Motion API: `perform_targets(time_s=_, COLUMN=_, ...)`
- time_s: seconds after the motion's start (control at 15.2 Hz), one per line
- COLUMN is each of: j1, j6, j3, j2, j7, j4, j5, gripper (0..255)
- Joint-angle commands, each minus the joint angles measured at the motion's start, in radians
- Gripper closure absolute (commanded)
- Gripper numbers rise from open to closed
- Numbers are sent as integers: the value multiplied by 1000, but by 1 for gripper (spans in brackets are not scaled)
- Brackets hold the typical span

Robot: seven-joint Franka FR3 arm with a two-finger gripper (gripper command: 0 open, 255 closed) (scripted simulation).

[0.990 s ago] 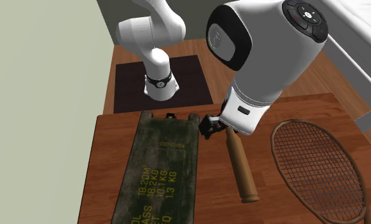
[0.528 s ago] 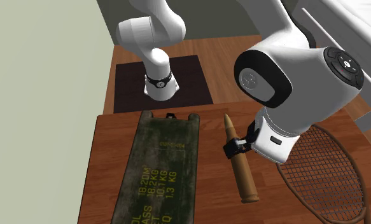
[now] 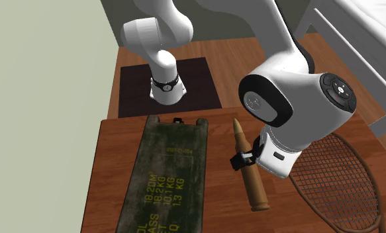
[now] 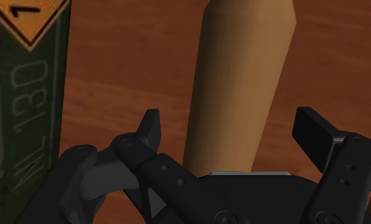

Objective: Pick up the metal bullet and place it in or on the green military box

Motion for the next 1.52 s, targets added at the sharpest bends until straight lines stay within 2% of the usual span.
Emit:
perform_targets(time_s=0.0, j1=0, j6=10, j3=-1, j2=4, j7=3, j4=-6, j5=-4, gripper=0)
perform_targets(time_s=0.4, j1=0, j6=9, j3=-1, j2=4, j7=3, j4=-6, j5=-4, gripper=0)
perform_targets(time_s=0.46, j1=0, j6=9, j3=-1, j2=4, j7=3, j4=-6, j5=-4, gripper=255)
perform_targets(time_s=1.06, j1=0, j6=10, j3=-1, j2=4, j7=3, j4=-6, j5=-4, gripper=255)
perform_targets(time_s=1.45, j1=-3, j6=-62, j3=4, j2=-47, j7=-29, j4=23, j5=33, gripper=255)
